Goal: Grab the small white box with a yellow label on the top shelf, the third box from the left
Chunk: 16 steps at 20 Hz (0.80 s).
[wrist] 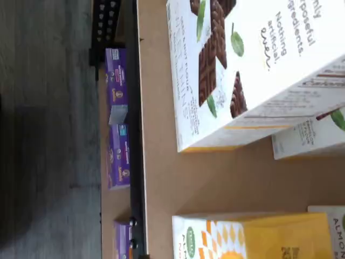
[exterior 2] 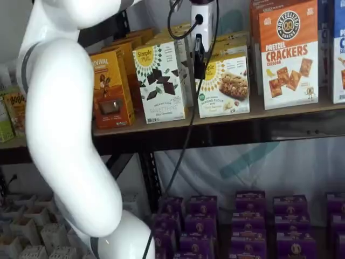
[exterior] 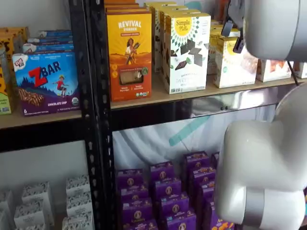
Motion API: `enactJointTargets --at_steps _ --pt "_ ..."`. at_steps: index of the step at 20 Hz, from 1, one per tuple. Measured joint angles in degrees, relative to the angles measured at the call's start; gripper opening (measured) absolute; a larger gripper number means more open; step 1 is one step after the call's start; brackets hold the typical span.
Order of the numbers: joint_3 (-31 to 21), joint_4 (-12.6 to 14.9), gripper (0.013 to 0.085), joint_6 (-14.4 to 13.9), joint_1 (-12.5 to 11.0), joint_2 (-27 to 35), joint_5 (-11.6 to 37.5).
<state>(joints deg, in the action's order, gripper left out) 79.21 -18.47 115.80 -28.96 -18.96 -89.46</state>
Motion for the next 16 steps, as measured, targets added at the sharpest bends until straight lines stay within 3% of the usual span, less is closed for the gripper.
enactJointTargets --at_steps 7,12,16 --pt "1.7 1.4 0.085 -0.5 0.7 2.1 -1.7" --pt "4.2 5.6 0.085 -1.6 2.4 4.1 -4.8" --pt "2.1 5.8 0.085 -1.8 2.9 3.2 -2.0"
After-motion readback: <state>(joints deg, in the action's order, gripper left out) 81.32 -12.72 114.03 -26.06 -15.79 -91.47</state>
